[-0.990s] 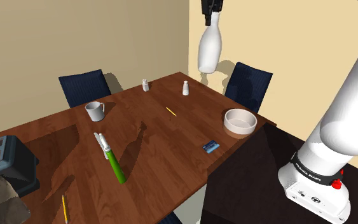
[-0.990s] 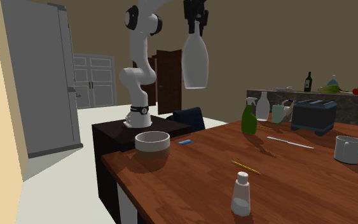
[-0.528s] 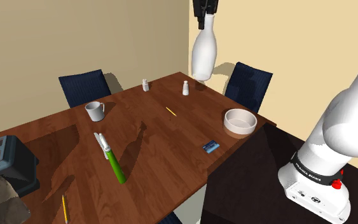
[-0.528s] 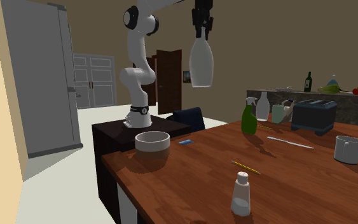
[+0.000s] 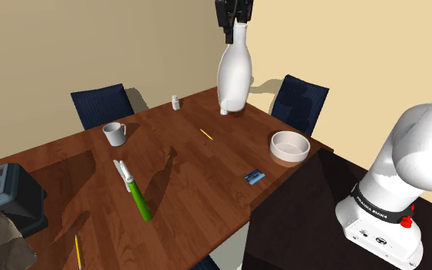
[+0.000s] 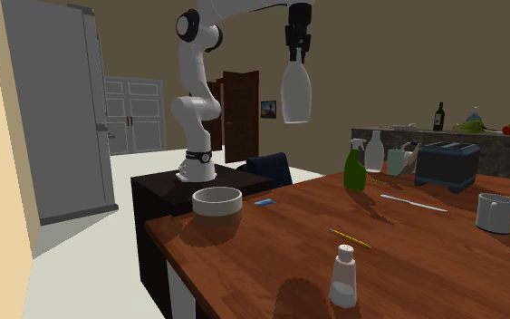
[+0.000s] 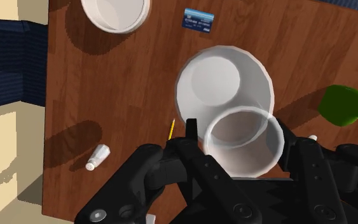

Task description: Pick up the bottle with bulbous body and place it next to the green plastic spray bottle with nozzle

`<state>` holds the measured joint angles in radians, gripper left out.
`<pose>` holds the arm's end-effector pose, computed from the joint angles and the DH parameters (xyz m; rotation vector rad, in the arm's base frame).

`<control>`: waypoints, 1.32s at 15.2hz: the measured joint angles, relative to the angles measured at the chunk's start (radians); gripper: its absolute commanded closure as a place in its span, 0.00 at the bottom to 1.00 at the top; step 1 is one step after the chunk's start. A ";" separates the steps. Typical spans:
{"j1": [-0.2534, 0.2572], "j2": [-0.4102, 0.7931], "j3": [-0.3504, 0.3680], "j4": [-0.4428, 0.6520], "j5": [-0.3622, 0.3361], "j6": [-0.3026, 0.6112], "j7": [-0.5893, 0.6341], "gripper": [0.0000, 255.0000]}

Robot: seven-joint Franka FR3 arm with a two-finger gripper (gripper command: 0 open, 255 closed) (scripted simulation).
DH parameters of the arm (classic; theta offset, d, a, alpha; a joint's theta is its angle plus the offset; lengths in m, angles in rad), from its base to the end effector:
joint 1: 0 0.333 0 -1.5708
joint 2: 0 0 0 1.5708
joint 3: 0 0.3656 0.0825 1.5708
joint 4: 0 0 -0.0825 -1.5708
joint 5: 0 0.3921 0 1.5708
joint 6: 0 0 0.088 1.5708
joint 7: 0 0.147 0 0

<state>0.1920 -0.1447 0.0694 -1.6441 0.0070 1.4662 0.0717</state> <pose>0.4794 0.1325 0.6669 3.1186 0.2963 -0.0510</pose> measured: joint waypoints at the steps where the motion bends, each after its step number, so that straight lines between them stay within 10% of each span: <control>1: 0.011 -0.015 0.014 -0.014 0.004 -0.001 0.025 1.00; 20: 0.209 0.080 0.297 0.098 0.030 -0.012 0.508 1.00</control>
<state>0.4013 -0.0651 0.3662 -1.5459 0.0366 1.4539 0.5801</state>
